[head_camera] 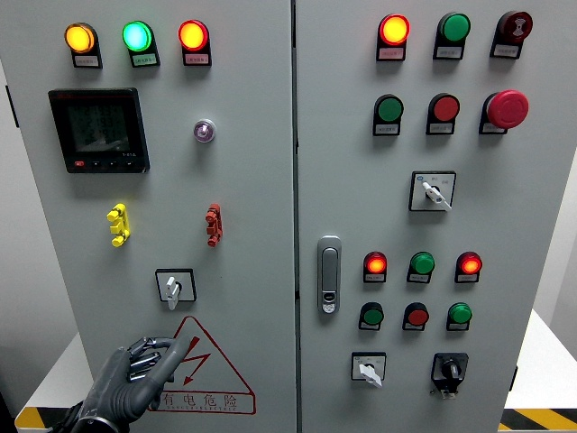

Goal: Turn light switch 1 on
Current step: 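Raise the left hand toward the rotary switch below the red connector, then place the left hand fingers on the rotary switch knob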

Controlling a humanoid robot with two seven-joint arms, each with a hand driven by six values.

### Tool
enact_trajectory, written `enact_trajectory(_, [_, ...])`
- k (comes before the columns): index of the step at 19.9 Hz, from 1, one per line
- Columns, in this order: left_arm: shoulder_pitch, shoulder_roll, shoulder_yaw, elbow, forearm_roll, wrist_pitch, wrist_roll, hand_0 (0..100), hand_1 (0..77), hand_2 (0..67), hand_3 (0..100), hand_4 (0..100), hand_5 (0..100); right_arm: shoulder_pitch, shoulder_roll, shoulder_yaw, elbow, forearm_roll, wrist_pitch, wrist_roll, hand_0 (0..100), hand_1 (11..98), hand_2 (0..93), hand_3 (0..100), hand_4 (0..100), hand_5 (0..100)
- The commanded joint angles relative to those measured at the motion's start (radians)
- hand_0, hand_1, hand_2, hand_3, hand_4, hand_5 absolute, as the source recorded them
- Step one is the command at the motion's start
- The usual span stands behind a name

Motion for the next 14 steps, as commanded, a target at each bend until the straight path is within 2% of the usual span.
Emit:
enact_trajectory(1, [-0.03,-0.001,0.0,-0.008,0.003,0.055,0.053,0,44.1,41.8,86,100,98,0.0,0.0,0.0,0.0,0.0,-0.001,0.0,0,20.1,0.0,20,19,10])
enact_trajectory(3, [-0.061,-0.001,0.005,-0.004,0.003,0.122,0.07,0,44.3,41.8,86,100,97,0.0,0.0,0.0,0.0,0.0,0.0,0.0,0,20.1,0.0,20,19,10])
enact_trajectory(4, [-0.065,-0.001,0.005,-0.001,0.003,0.13,0.07,0,44.8,41.9,86,100,97,0.0,0.0,0.002,0.0,0.0,0.0,0.0,0,20.1,0.0,20,19,10])
enact_trajectory(7, [-0.065,0.0,0.005,-0.002,0.003,0.133,0.07,0,46.7,41.5,87,100,98,0.0,-0.0016,0.002,0.0,0.0,-0.001,0.0,0,20.0,0.0,20,19,10])
enact_trajectory(14, [-0.081,-0.001,0.005,-0.001,0.004,0.136,0.07,0,56.9,41.5,87,100,97,0.0,0.0,0.0,0.0,0.0,-0.001,0.0,0,19.4,0.0,20,19,10])
